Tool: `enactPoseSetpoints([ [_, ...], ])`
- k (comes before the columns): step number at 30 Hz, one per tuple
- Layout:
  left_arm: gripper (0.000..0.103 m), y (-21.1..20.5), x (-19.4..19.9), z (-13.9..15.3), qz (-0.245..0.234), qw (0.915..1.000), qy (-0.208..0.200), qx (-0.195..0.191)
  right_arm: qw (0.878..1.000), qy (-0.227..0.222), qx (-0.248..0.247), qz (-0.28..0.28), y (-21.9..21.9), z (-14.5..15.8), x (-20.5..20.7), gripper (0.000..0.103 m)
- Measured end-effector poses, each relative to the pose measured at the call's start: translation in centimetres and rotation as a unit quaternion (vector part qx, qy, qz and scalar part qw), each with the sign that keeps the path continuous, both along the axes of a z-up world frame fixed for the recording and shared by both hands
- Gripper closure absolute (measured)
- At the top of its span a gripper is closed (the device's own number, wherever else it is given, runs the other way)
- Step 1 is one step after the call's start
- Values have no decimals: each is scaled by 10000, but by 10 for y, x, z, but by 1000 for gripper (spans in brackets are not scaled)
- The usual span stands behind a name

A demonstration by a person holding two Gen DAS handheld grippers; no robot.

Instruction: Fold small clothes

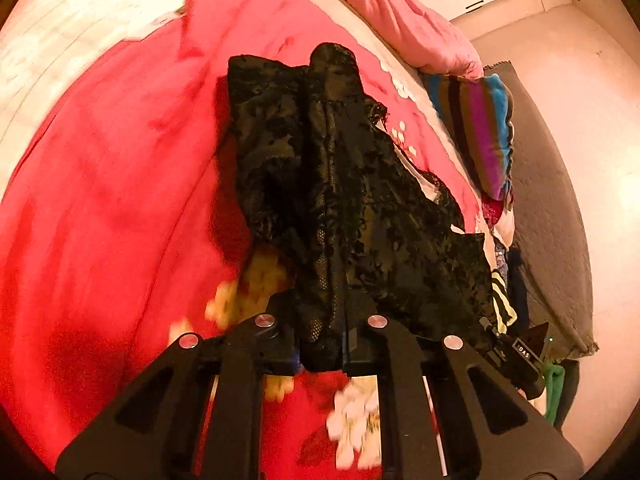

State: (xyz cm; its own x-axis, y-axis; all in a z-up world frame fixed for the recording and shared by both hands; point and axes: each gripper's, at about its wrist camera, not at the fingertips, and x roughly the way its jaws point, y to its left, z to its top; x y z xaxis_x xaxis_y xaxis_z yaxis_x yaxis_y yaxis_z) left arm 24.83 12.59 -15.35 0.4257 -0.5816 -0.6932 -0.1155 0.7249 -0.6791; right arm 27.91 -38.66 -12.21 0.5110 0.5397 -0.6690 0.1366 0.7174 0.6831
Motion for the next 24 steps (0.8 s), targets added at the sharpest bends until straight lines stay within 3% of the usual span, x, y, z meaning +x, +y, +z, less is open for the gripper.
enactPoseSetpoints([
  [8,96,-7,-52,-9,-186,9993,315,-43,9992,381,-70,-53,-20,3,-52,93],
  [13,91,1,-54,-8,-96,9993,293,232,9970,269,-724,-22,-27,9,-57,89],
  [15,88,9,-54,11,-31,9985,23,541,9957,-39,-928,-49,-26,24,-48,89],
  [17,83,17,-54,26,25,9976,-220,650,9923,-300,-1200,105,-20,38,-34,72],
  [19,74,17,-43,41,-13,9959,-429,802,9859,-571,-1543,310,-6,51,-11,63],
  [24,61,6,-2,52,-319,9912,-724,1060,9671,-690,-2247,975,34,50,55,57],
])
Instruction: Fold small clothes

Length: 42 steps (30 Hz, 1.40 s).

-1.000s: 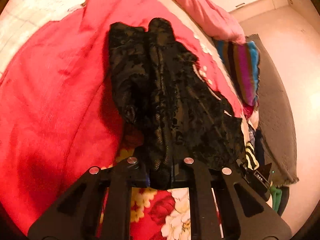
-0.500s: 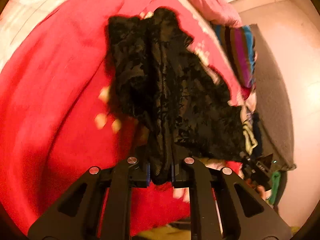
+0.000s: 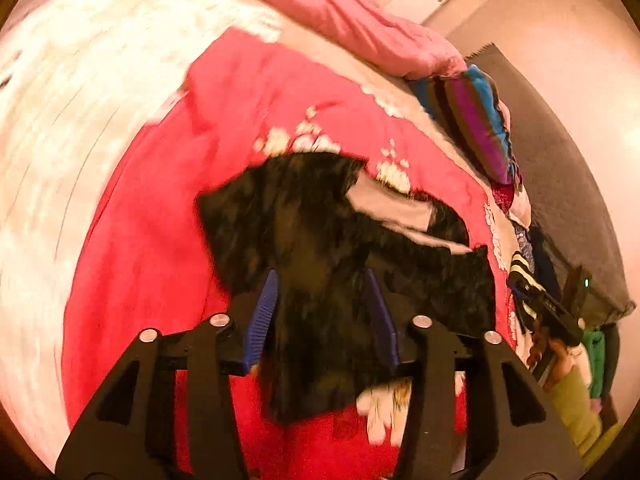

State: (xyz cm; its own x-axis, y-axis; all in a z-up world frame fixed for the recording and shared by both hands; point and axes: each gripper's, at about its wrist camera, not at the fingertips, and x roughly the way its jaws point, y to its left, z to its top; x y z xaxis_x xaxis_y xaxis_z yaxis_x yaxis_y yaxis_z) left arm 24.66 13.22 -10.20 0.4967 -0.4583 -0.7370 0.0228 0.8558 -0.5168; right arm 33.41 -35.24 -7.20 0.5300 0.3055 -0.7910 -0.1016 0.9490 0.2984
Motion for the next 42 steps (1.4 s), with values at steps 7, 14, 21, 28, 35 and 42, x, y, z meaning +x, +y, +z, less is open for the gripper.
enactPoseSetpoints([
  [7,27,-15,50,-26,-216,9975,238,633,9939,487,-951,269,22,-39,61,49],
  [14,83,-36,56,-42,-306,9952,138,923,9970,497,-536,272,15,-50,65,94],
  [21,102,-19,55,-22,-54,9976,-311,622,9999,-64,-66,134,6,-4,80,96],
  [28,102,-24,78,-18,53,9954,-408,861,9987,41,-506,-107,18,-11,123,96],
  [35,93,-29,91,-61,20,9914,102,1307,9894,595,-1288,-323,34,-71,131,92],
  [42,73,-11,79,-49,214,9935,-42,1113,9918,170,-1258,-165,34,-55,113,59],
])
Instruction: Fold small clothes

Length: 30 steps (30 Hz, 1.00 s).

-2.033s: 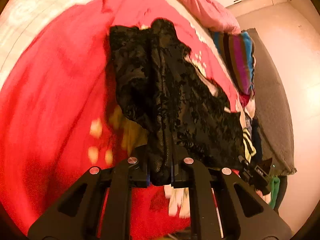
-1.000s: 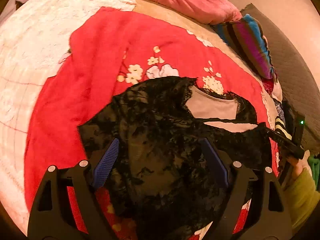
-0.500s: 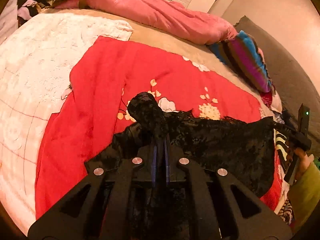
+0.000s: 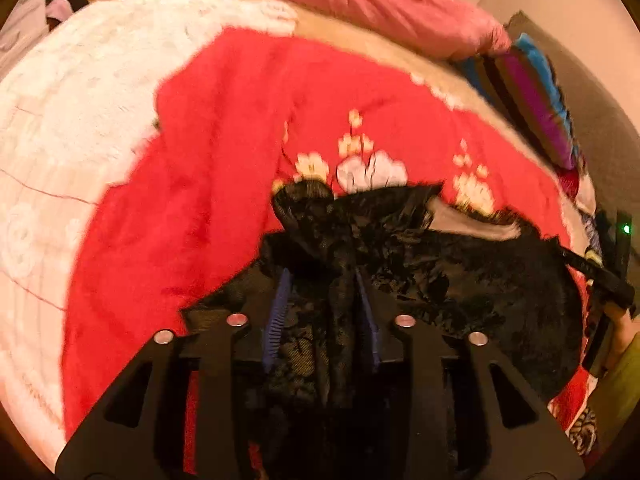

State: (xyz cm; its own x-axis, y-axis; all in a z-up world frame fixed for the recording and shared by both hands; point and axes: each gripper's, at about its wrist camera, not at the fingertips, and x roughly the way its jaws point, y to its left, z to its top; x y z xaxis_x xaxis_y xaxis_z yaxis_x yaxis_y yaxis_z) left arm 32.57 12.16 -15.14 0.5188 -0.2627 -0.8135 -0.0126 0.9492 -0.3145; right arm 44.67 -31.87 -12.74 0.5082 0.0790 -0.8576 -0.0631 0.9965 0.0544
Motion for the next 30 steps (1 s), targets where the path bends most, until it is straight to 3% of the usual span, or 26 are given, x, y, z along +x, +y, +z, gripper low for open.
enactPoseSetpoints([
  [2,67,8,-11,16,96,9996,-234,-80,9990,-411,67,143,0,23,-20,49],
  [6,51,18,-37,38,320,9983,-458,-192,9950,-744,263,605,12,49,-62,42],
  [11,34,4,-67,39,207,9989,-407,-71,9903,-719,427,1108,37,58,-116,30],
  [17,10,-18,-92,24,84,9998,-153,101,9912,-450,325,1198,63,43,-149,25],
  [20,10,-28,-98,14,27,9997,32,247,9934,-197,389,1057,64,29,-153,24],
  [24,10,-44,-99,-6,-161,9976,347,571,9964,579,109,615,58,-8,-151,24],
  [26,10,-48,-99,-19,-226,9958,568,681,9952,836,320,387,51,-22,-149,24],
  [30,10,-48,-106,-32,-181,9952,771,579,9961,739,390,294,53,-14,-151,22],
])
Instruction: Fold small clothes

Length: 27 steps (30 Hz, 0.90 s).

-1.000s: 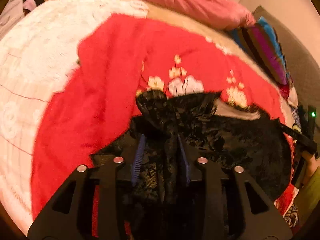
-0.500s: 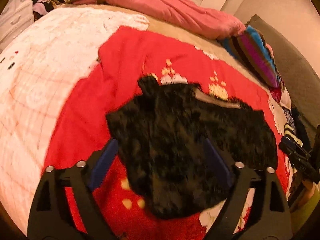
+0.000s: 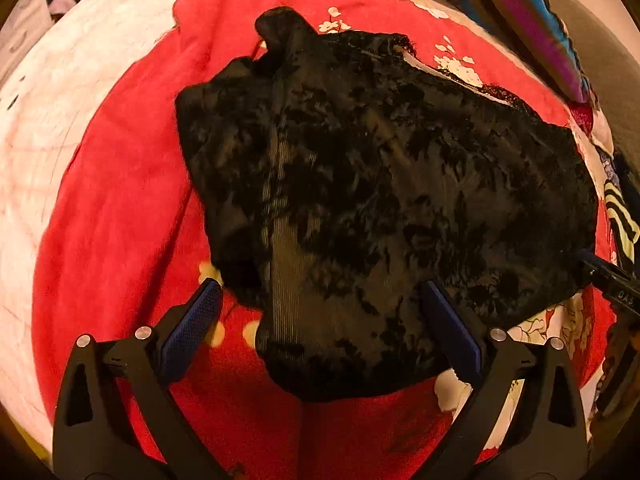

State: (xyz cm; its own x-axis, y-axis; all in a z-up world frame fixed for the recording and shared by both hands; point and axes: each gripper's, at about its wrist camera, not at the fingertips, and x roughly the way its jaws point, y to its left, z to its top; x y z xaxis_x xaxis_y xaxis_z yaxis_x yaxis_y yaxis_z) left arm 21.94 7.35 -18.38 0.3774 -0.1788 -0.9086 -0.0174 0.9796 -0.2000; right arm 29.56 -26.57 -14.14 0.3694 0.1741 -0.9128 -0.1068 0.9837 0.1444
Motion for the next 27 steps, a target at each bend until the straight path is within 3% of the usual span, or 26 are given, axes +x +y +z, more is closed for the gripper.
enactPoseSetpoints([
  [8,10,5,-15,37,13,9990,-402,-177,9962,-737,255,393,10,49,-23,7],
  [16,9,9,-23,71,55,9977,-665,-99,9884,-1249,101,861,35,81,-44,7],
  [27,9,29,-25,93,290,9959,-858,-82,9793,-1517,103,1338,78,96,-58,7],
])
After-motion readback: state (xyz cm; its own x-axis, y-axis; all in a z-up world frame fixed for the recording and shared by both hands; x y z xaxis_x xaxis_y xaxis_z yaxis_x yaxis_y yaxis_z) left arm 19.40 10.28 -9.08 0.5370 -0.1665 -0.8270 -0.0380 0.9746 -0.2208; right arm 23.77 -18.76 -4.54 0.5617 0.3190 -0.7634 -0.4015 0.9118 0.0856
